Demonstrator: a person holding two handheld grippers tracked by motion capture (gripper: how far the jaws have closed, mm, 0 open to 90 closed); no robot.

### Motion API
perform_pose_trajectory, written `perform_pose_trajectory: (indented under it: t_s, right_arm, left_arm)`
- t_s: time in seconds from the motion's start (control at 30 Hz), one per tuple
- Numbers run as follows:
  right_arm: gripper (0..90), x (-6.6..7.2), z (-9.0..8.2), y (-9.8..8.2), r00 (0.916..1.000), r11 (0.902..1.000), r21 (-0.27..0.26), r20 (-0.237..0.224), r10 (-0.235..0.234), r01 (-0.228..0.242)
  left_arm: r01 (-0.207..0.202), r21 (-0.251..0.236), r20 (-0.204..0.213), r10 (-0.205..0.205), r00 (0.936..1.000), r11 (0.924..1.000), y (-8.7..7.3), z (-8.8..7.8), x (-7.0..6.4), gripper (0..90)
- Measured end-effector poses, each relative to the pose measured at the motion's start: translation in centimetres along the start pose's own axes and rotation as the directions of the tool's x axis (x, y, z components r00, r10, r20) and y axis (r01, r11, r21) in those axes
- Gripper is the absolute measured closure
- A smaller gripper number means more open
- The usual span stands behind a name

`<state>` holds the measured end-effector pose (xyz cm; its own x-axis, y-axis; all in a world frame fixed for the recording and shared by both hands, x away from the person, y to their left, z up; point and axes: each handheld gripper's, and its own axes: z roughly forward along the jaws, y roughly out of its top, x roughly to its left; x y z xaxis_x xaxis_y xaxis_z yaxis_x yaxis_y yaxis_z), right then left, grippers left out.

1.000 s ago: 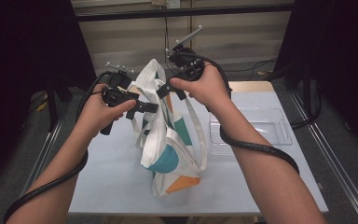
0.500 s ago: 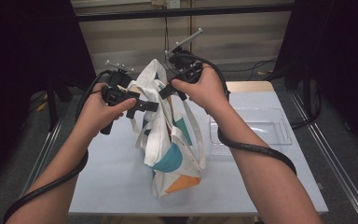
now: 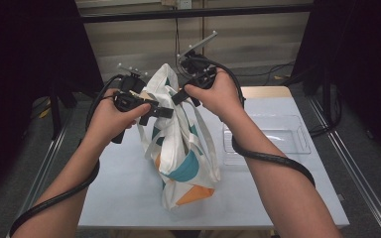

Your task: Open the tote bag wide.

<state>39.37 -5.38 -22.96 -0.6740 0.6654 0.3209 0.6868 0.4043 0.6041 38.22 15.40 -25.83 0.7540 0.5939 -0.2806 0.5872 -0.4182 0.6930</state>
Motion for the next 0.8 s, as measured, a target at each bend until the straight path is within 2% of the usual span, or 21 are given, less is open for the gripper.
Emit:
perform_pose_trajectory:
  t_s: [0.1,0.4,0.53,0.6,0.63,0.7,0.73,0.8]
  right_arm:
    - [87.1,0.02,-0.02,0.02,1.0000,1.0000,0.002,0.000,0.000,0.000]
    - [87.4,0.18,0.07,0.18,1.0000,1.0000,-0.001,0.000,-0.002,0.002]
    - [87.6,0.19,0.09,0.21,1.0000,1.0000,-0.002,-0.002,0.001,-0.001]
    - [87.6,0.20,0.06,0.24,1.0000,1.0000,-0.001,0.000,0.000,0.000]
    - [87.7,0.17,0.03,0.23,1.0000,1.0000,-0.001,0.005,-0.002,0.002]
    - [87.8,0.00,-0.06,0.19,1.0000,1.0000,-0.004,0.002,0.002,-0.002]
    - [87.9,-0.10,-0.08,0.16,1.0000,0.9999,-0.009,0.000,0.004,-0.004]
    - [87.9,-0.22,-0.09,0.13,0.9999,0.9999,-0.013,-0.006,0.011,-0.011]
  left_arm:
    - [0.000,0.007,0.012,0.000,0.9999,1.0000,-0.03,0.01,-0.05,33.9]
    - [-0.014,0.019,0.024,0.013,0.9996,0.9997,-0.14,0.39,-0.77,32.6]
    - [0.002,0.041,0.033,-0.003,0.9994,0.9991,-0.20,0.60,-0.62,38.3]
    - [0.020,0.070,0.033,-0.022,0.9992,0.9974,-0.29,0.62,-0.47,48.0]
    - [0.012,0.083,0.035,-0.015,0.9993,0.9965,-0.31,0.55,-0.31,53.8]
    - [0.031,0.090,0.037,-0.034,0.9987,0.9955,-0.44,0.54,-0.21,61.0]
    - [0.018,0.099,0.035,-0.021,0.9992,0.9949,-0.43,0.46,-0.09,64.6]
    - [0.027,0.103,0.033,-0.031,0.9990,0.9943,-0.42,0.41,-0.02,69.2]
